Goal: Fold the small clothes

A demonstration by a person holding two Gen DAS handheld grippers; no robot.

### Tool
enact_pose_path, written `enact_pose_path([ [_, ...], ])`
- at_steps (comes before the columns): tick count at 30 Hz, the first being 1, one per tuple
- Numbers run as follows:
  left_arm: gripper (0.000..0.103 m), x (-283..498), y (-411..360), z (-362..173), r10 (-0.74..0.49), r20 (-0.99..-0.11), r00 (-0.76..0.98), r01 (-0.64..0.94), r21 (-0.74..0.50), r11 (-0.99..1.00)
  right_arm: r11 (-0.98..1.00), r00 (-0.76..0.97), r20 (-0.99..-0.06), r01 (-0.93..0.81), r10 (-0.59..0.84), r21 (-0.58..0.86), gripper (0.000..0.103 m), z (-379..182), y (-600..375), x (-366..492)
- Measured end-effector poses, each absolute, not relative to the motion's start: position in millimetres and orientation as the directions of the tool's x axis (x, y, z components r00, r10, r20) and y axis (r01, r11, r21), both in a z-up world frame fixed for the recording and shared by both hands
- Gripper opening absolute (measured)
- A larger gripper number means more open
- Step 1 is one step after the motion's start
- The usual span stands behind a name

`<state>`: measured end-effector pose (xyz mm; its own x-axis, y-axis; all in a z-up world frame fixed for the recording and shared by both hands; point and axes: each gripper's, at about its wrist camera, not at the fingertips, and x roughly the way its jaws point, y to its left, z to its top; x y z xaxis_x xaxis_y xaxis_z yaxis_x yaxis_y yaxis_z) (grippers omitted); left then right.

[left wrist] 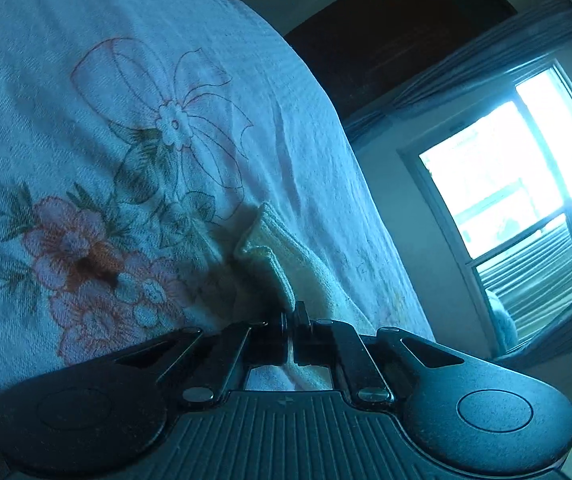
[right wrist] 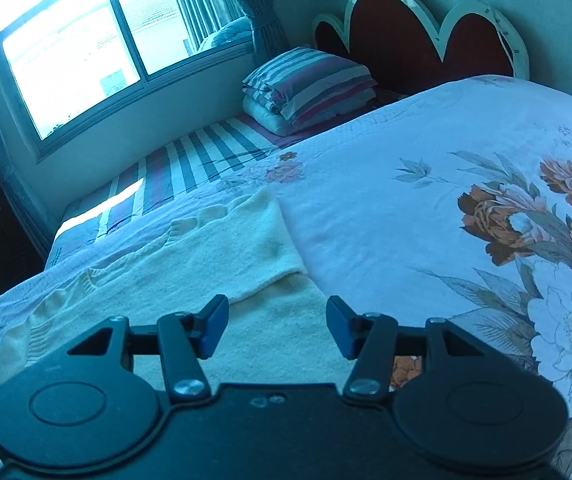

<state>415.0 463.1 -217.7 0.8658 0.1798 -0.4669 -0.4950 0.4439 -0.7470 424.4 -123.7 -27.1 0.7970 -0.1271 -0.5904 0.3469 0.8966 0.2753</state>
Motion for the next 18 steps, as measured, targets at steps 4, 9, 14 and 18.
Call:
enact_pose_path([
  [4, 0.002, 433.2, 455.6, -192.3, 0.164, -0.456, 0.875, -0.47, -0.716, 0.516, 0.901, 0.795, -0.59, 0.349, -0.139, 0.257, 0.054, -28.9, -136.6, 420.7],
  [9, 0.002, 476.4, 409.4, -144.7, 0.098, -0.393, 0.915, -0.358, -0.674, 0.647, 0.892, 0.796, -0.588, 0.36, -0.142, 0.272, 0.054, -34.0, -162.8, 416.0],
  [14, 0.002, 513.5, 326.7, -105.3, 0.024, -0.378, 0.926, -0.252, -0.567, 0.784, 0.891, 0.798, -0.59, 0.351, -0.124, 0.288, 0.054, -42.1, -196.6, 424.7],
  [18, 0.002, 530.8, 256.4, -94.3, -0.033, -0.38, 0.924, -0.185, -0.523, 0.832, 0.883, 0.803, -0.586, 0.349, -0.109, 0.313, 0.054, -45.1, -228.2, 436.5],
])
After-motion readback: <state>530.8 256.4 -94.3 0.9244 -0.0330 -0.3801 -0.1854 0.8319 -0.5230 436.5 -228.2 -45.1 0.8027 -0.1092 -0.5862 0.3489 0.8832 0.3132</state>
